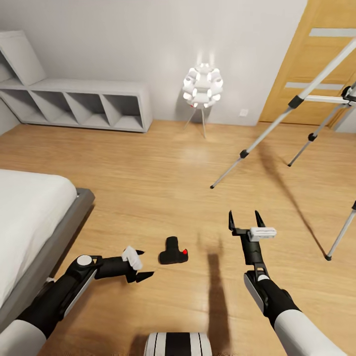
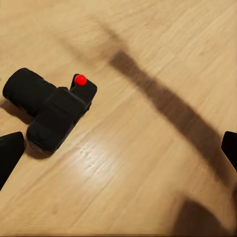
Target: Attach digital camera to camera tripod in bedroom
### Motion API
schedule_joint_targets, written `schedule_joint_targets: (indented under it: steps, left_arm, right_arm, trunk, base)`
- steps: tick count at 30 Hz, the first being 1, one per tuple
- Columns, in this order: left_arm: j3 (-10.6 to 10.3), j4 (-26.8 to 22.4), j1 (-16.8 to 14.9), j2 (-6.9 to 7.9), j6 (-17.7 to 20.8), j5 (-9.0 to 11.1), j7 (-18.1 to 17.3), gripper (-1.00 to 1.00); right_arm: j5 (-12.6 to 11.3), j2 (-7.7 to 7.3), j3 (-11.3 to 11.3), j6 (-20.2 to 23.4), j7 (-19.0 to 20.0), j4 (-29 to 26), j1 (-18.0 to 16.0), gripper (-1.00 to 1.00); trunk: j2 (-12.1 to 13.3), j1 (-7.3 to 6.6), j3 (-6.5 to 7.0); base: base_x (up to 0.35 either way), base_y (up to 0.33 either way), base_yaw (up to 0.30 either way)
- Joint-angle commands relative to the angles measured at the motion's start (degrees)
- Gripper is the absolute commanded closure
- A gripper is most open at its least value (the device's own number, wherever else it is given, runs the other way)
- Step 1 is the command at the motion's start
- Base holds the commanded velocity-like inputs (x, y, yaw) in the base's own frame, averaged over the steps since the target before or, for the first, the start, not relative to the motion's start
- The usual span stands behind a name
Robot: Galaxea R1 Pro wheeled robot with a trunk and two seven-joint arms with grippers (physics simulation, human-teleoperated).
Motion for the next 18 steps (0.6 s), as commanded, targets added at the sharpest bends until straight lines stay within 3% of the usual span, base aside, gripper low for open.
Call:
schedule_joint_targets:
  steps: [1,8,12,14,15,17,18]
  left_arm:
    - [0.0,-0.1,0.0,0.31,-0.1,0.2,-0.1,-1.00]
    - [1.4,-0.2,0.0,1.12,-2.0,0.3,-0.1,-1.00]
    - [5.4,-0.3,0.0,1.91,-2.2,0.3,-0.4,-1.00]
    - [8.6,-0.3,-0.1,2.14,-2.1,0.4,-1.4,-1.00]
    - [14.2,-0.3,-0.1,2.22,-1.9,0.4,-4.4,-1.00]
    - [18.3,-0.4,-0.1,2.23,-1.8,0.5,-6.8,-1.00]
    - [19.1,-0.4,-0.1,2.22,-1.8,0.5,-7.3,-1.00]
  right_arm:
    - [-0.6,-0.08,0.5,-0.3,0.0,0.0,0.0,-1.00]
    - [-0.6,-0.08,0.6,-0.5,0.0,0.0,0.0,-1.00]
    - [-0.6,-0.08,0.6,-0.5,0.0,0.0,-0.1,-1.00]
    - [-0.6,-0.08,0.6,-0.5,0.0,0.0,0.0,-1.00]
    - [-0.6,-0.08,0.6,-0.5,0.0,0.1,-0.1,-1.00]
    - [-0.6,-0.08,0.6,-0.4,0.0,0.1,-0.1,-1.00]
    - [-0.6,-0.08,0.6,-0.4,0.0,0.1,-0.1,-1.00]
  trunk:
    - [0.0,0.01,-0.27]
    - [-0.1,0.19,-1.82]
    - [-0.2,0.30,-2.70]
    - [-0.2,0.35,-3.15]
    - [-0.2,0.37,-3.37]
    - [-0.2,0.43,-3.81]
    - [-0.3,0.45,-4.03]
  base:
    - [0.000,0.000,0.000]
    - [0.000,0.000,0.000]
    - [0.000,0.000,0.000]
    - [0.000,0.000,0.000]
    - [0.000,0.000,0.000]
    - [0.000,0.000,0.000]
    - [0.000,0.000,0.000]
